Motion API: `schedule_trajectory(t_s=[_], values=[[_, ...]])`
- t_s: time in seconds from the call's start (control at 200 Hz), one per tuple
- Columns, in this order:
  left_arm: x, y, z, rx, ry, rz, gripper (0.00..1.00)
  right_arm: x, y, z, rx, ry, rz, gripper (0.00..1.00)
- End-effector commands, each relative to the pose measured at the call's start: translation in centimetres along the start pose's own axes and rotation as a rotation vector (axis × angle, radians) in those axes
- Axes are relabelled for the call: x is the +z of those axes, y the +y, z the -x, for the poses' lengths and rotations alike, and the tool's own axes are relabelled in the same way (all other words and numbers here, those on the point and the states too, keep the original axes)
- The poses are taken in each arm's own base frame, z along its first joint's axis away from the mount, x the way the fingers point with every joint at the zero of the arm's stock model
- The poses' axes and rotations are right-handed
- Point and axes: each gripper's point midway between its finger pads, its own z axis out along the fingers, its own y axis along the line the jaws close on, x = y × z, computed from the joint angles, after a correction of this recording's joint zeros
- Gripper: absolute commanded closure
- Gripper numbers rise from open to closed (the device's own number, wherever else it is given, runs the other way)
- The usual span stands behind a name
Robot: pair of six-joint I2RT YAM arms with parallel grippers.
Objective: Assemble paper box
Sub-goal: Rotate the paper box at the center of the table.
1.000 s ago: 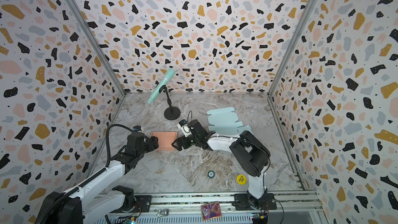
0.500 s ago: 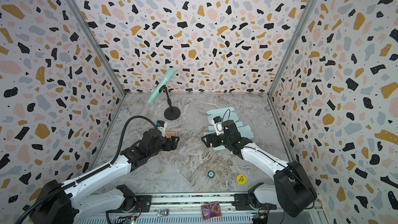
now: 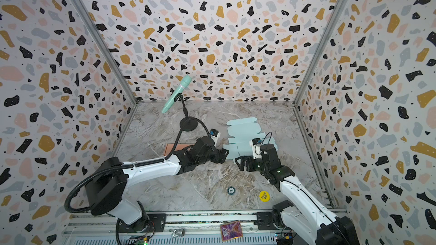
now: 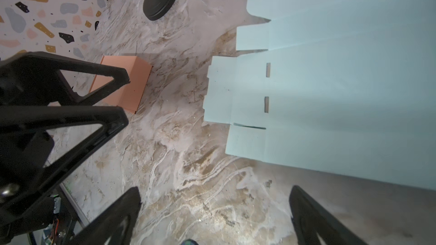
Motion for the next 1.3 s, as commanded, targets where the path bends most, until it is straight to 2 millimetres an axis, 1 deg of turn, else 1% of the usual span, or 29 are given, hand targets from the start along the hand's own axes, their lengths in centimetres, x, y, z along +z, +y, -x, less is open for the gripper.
schedule_trajectory(t_s=[0.0, 0.07, 0.15, 0.175, 0.18, 0.185, 0.2, 0.205, 0.22, 0.225, 0.24, 0.275, 0.28, 0.411, 0.531, 0.676, 0.966, 1.161, 1.297], values=[[1.9, -2.2, 0.9, 0.002, -0.022, -0.074, 0.13, -0.7, -0.4, -0.6, 0.082, 0.003, 0.024, 0.01], [3.3, -3.0, 0.5, 0.016, 0.0, -0.086, 0.13, -0.8, -1.0, -0.9, 0.115, -0.003, 0.025, 0.01], [5.0, -3.5, -0.2, 0.028, 0.026, -0.091, 0.13, -1.0, -1.6, -0.9, 0.149, -0.018, 0.025, 0.01], [5.4, -3.6, -0.3, 0.031, 0.031, -0.093, 0.13, -1.1, -1.8, -1.0, 0.16, -0.024, 0.025, 0.01], [5.4, -3.8, -0.1, 0.03, 0.027, -0.097, 0.13, -1.1, -1.9, -1.0, 0.162, -0.025, 0.025, 0.01], [5.6, -3.7, -0.4, 0.031, 0.034, -0.094, 0.13, -1.1, -1.9, -0.9, 0.164, -0.027, 0.026, 0.01], [5.7, -3.8, -0.2, 0.031, 0.032, -0.096, 0.13, -1.1, -2.0, -1.0, 0.171, -0.029, 0.026, 0.01], [6.0, -3.7, -0.5, 0.032, 0.039, -0.093, 0.13, -1.1, -2.0, -1.0, 0.173, -0.03, 0.026, 0.01], [6.1, -3.9, -0.4, 0.032, 0.039, -0.097, 0.13, -1.1, -2.2, -1.1, 0.18, -0.032, 0.026, 0.01], [6.3, -3.8, -0.7, 0.033, 0.046, -0.093, 0.13, -1.1, -2.2, -1.0, 0.182, -0.034, 0.027, 0.01], [6.4, -3.9, -0.4, 0.034, 0.043, -0.095, 0.13, -1.1, -2.3, -1.0, 0.188, -0.038, 0.027, 0.01], [7.1, -3.8, -0.9, 0.039, 0.056, -0.092, 0.13, -1.0, -2.5, -1.1, 0.2, -0.043, 0.03, 0.01], [7.0, -4.0, -0.6, 0.039, 0.051, -0.095, 0.13, -1.0, -2.5, -1.1, 0.201, -0.043, 0.032, 0.01], [8.6, -4.0, -1.4, 0.049, 0.079, -0.091, 0.13, -0.5, -3.5, -1.5, 0.232, -0.043, 0.032, 0.01], [9.6, -3.8, -2.1, 0.055, 0.099, -0.085, 0.13, -0.1, -4.4, -2.0, 0.247, -0.04, 0.015, 0.01], [10.3, -3.4, -3.4, 0.066, 0.135, -0.073, 0.19, 0.2, -5.2, -2.5, 0.268, -0.043, 0.012, 0.01], [10.7, -2.6, -5.4, 0.055, 0.163, -0.057, 0.33, 1.1, -6.0, -2.5, 0.275, -0.038, 0.01, 0.01], [10.7, -2.4, -6.5, 0.04, 0.174, -0.06, 0.37, 1.6, -6.9, -2.7, 0.28, -0.034, -0.011, 0.01], [10.6, -2.5, -7.4, 0.044, 0.189, -0.062, 0.39, 1.7, -7.4, -2.2, 0.283, -0.048, -0.024, 0.0]])
